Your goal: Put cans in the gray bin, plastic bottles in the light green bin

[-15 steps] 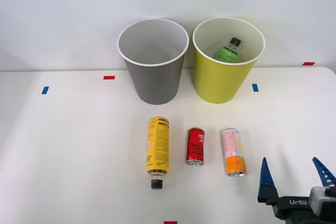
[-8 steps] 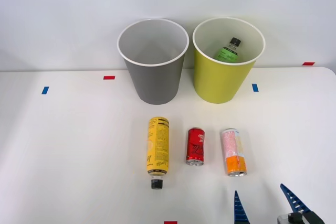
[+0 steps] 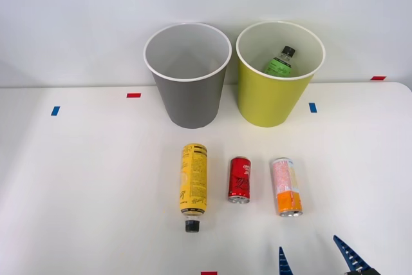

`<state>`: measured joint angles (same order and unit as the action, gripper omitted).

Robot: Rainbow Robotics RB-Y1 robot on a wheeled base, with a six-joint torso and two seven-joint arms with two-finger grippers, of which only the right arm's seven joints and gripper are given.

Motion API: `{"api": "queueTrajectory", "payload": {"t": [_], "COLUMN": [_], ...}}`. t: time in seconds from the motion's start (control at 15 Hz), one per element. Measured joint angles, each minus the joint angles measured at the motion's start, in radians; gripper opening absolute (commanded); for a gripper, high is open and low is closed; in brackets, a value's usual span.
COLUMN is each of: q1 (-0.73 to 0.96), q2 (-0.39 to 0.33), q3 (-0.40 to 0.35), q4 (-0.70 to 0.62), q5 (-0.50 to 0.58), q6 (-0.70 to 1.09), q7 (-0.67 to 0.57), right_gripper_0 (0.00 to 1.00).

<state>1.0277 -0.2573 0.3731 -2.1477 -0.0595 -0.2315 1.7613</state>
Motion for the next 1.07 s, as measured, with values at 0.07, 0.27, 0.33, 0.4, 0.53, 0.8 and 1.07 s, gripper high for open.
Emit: {"api": "queueTrajectory", "payload": {"t": [0.07,0.27,0.33,0.4,0.53,0.8,1.07], "q1": [0.000,0.000,0.000,0.000,0.000,0.000,0.000], "q2": [0.000,0.000,0.000,0.000,0.000,0.000,0.000], "q3": [0.000,0.000,0.000,0.000,0.000,0.000,0.000], "q4": [0.000,0.000,0.000,0.000,0.000,0.000,0.000], "q5": [0.000,0.000,0.000,0.000,0.000,0.000,0.000], "q6": [0.000,0.000,0.000,0.000,0.000,0.000,0.000], "q7": [0.000,0.000,0.000,0.000,0.000,0.000,0.000], "right_gripper_0": [1.00,1.00,1.00,1.00,1.00,1.00,1.00]}}
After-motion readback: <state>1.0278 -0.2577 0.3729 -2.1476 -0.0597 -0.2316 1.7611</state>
